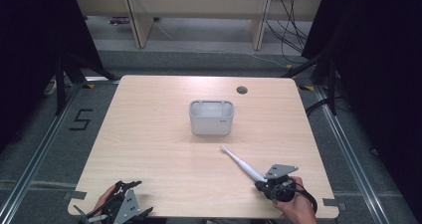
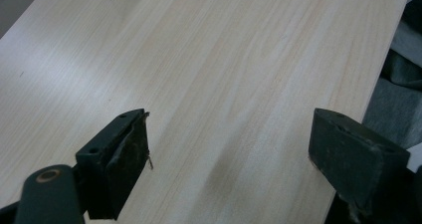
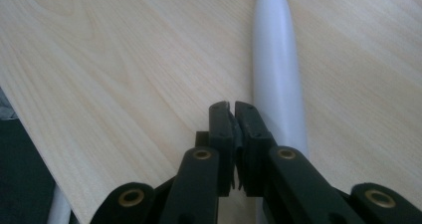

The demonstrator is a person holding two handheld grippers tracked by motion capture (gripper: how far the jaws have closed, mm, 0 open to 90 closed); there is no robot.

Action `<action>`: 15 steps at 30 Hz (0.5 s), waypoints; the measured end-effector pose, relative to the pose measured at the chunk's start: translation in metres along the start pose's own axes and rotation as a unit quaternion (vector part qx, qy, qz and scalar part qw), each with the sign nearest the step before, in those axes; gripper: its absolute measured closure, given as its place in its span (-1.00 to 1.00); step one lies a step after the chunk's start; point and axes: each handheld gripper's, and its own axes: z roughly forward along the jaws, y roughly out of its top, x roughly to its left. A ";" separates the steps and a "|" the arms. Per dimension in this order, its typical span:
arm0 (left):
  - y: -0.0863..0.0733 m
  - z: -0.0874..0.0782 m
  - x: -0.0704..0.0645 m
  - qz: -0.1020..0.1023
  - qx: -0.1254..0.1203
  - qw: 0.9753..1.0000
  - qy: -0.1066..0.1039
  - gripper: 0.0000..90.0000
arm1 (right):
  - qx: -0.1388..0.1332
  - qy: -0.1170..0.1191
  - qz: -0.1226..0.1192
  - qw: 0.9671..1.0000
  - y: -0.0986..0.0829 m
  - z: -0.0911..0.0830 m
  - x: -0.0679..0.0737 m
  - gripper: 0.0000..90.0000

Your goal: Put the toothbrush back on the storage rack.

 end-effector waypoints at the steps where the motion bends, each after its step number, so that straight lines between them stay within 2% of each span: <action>1: 0.000 0.000 0.000 0.000 0.000 1.000 0.000 -0.65 | 0.000 0.000 0.000 1.000 0.000 0.000 0.000 0.92; 2: 0.000 0.000 0.001 0.000 0.002 1.000 -0.010 -0.65 | 0.007 -0.001 -0.002 1.000 0.002 -0.002 0.001 0.91; 3: 0.000 -0.001 0.001 0.002 0.007 1.000 -0.011 -0.65 | 0.004 0.004 -0.007 1.000 0.004 -0.003 0.002 0.89; 4: 0.000 -0.001 0.001 0.002 0.007 1.000 -0.011 -0.65 | 0.002 -0.002 -0.012 1.000 0.006 -0.004 0.003 0.87; 5: 0.000 -0.001 0.001 0.002 0.005 1.000 -0.010 -0.65 | -0.005 0.004 -0.012 1.000 0.008 -0.004 0.004 0.84; 6: 0.000 -0.001 0.001 0.002 0.007 1.000 -0.011 -0.65 | -0.006 0.001 -0.017 1.000 0.010 -0.004 0.004 0.82; 7: 0.000 -0.001 0.001 0.001 0.005 1.000 -0.008 -0.65 | 0.003 0.002 -0.021 1.000 0.013 -0.007 0.005 0.80; 8: 0.000 0.000 0.000 -0.008 -0.009 1.000 -0.001 -0.65 | -0.005 -0.003 -0.030 1.000 0.017 -0.006 0.006 0.74; 10: 0.000 0.000 0.000 -0.007 -0.005 1.000 0.000 -0.65 | 0.003 -0.003 -0.035 0.999 0.020 -0.008 0.006 0.71; 11: 0.000 0.000 0.001 -0.007 -0.005 1.000 -0.003 -0.65 | -0.006 -0.012 -0.033 0.999 0.022 -0.008 0.007 0.69; 15: 0.000 0.000 0.000 -0.002 -0.001 1.000 0.001 -0.65 | 0.012 -0.033 -0.040 0.999 0.033 -0.015 0.007 0.49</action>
